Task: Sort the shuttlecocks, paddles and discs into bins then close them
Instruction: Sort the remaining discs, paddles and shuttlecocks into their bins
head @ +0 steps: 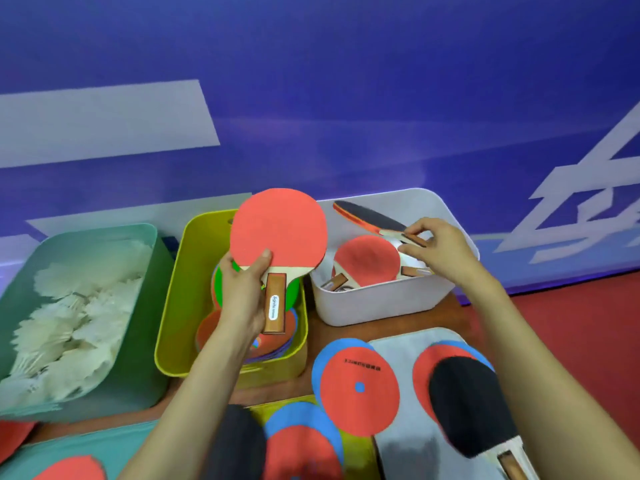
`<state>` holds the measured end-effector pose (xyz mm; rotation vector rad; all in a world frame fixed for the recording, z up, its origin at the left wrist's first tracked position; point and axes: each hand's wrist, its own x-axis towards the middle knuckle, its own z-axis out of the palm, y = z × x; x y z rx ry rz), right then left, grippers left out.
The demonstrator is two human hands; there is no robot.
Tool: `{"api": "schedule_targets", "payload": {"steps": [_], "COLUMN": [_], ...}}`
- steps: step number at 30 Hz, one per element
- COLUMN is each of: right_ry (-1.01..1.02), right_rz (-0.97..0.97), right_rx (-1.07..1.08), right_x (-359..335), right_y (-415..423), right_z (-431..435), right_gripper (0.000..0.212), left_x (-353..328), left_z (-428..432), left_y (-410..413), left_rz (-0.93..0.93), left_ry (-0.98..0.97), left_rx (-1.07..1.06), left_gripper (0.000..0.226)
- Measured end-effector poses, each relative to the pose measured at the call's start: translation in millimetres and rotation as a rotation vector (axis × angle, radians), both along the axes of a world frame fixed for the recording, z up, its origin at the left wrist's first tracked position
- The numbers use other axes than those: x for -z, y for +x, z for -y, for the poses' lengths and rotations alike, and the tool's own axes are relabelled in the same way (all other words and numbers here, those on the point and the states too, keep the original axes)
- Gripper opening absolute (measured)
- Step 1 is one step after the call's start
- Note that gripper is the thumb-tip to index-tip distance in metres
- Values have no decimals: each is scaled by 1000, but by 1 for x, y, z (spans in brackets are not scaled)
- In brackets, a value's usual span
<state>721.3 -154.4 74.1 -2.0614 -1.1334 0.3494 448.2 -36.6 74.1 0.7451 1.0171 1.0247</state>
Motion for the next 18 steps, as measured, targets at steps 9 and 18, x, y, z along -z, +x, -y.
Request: {"api": "schedule_targets", "payload": {"steps": [9, 18], "right_ry": [-414, -746], "right_rz": [244, 346], "right_rx": [-598, -465], "right_x": [59, 97], "right_y": [94, 116], "right_z": [-55, -79], "right_gripper": [26, 46], "left_x": [11, 56], "left_z": [-35, -55], "left_y": [100, 171], "left_rz": [-198, -360], "left_ry": [-41, -111], "left_rx": [251, 401], "left_gripper": [43, 40]}}
